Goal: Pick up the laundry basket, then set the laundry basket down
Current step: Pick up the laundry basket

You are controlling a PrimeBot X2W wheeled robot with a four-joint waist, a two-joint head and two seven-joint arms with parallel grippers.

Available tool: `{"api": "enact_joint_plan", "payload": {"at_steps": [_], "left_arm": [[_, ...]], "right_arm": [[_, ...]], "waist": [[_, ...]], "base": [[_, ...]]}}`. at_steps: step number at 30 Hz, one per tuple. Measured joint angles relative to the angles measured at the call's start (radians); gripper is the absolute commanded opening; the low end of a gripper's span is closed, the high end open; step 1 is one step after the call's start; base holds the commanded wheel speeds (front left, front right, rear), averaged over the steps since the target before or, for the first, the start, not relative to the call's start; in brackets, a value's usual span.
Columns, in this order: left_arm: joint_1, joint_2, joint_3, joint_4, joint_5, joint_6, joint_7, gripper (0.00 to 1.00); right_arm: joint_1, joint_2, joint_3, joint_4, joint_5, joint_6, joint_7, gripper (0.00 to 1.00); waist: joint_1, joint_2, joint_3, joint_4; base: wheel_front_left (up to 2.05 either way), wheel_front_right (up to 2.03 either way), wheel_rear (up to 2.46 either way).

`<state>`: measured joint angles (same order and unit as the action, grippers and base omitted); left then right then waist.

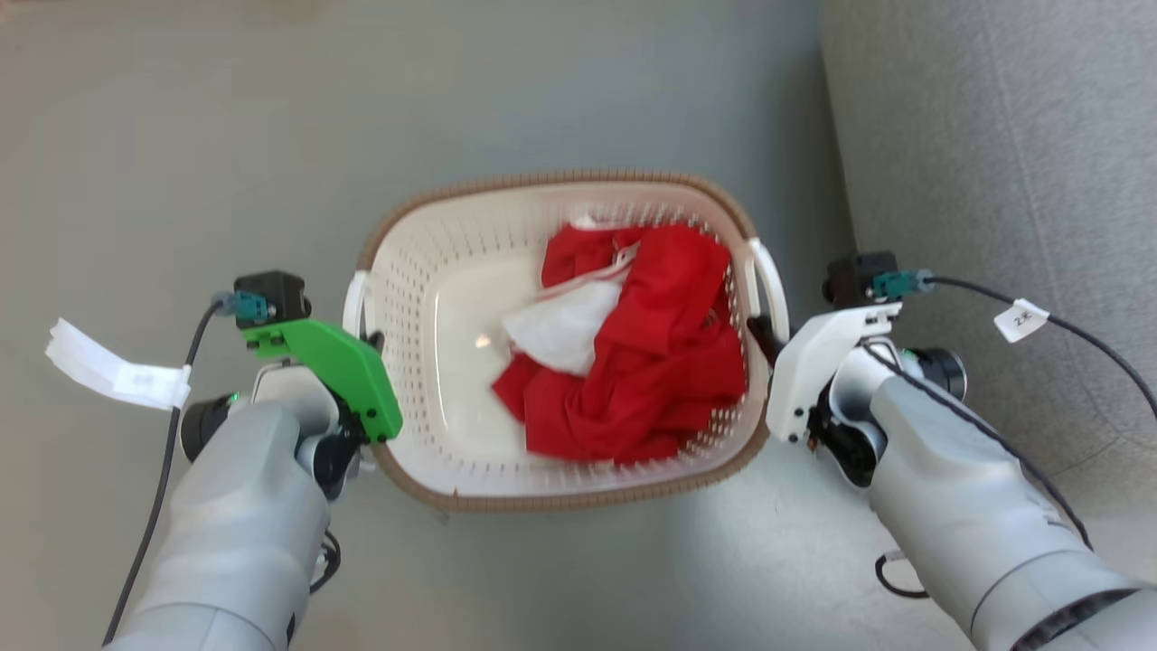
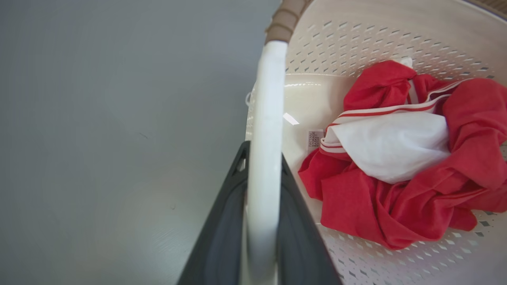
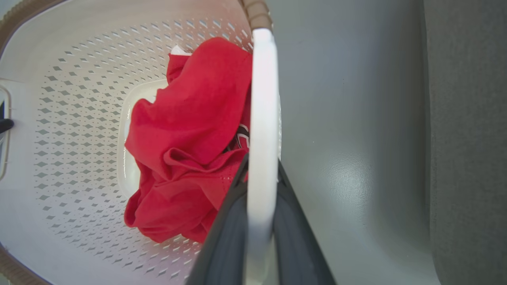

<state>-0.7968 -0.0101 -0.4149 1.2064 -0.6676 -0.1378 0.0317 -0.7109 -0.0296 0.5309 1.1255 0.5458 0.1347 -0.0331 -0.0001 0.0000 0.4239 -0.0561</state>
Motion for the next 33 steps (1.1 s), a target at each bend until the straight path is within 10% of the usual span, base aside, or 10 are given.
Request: {"api": "enact_joint_plan", "payload": {"at_steps": [33], "left_arm": [[0.180,0.027,-0.034,0.014,-0.128,0.000,0.229,0.00]], "right_arm": [[0.163,-0.010,0.144,-0.046,0.244,-0.003,0.317,0.00]], "waist": [[0.0000,0.0000,-0.350,-0.021]], "base": [[0.00,0.00,0.00]]}}
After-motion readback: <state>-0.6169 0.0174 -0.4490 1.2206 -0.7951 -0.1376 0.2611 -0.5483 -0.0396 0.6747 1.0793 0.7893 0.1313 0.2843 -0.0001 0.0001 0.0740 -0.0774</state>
